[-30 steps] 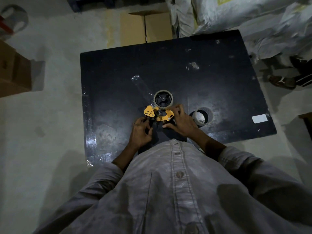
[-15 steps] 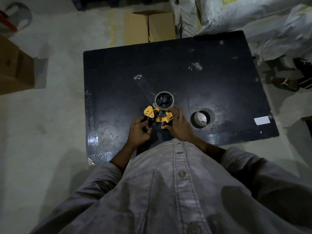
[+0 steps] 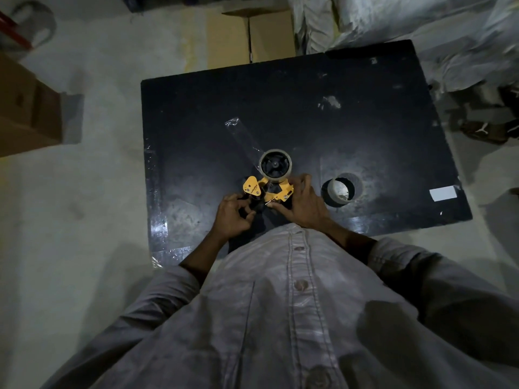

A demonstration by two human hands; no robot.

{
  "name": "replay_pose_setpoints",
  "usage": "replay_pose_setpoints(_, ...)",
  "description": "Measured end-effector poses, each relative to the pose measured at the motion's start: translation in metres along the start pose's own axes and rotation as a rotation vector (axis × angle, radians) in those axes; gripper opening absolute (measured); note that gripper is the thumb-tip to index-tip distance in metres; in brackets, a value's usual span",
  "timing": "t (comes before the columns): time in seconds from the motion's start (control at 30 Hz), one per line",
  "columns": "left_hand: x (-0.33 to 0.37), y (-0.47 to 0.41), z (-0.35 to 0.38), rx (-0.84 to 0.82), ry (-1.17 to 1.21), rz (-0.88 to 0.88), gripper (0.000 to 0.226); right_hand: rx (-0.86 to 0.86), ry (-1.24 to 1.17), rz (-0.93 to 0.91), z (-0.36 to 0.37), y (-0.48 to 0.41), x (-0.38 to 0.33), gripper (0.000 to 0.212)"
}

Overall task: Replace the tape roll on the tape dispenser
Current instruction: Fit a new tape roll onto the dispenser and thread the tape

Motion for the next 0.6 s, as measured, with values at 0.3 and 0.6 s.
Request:
replay_pose_setpoints(0.3,0.002,-0.003,-0.013,0.035,-0.050,0.025,0.009,-0.085,-0.166,0.087,-0.002,-0.005,0.007,0.098)
replay_pose_setpoints(0.6,-0.020,-0.014,-0.026,0.107,0.040,-0.166,0.013,-0.083,-0.166,0.093,-0.003,0.000,0.021,0.108)
Point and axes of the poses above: each hand's wrist, its own y-axis away from the middle knuckle, its own z-axis out of the palm, x = y × z, the point moved 9 cm from there along -y, towards the middle knuckle, and after that the axes turned 8 degrees about -z, right-handed, at the moved point
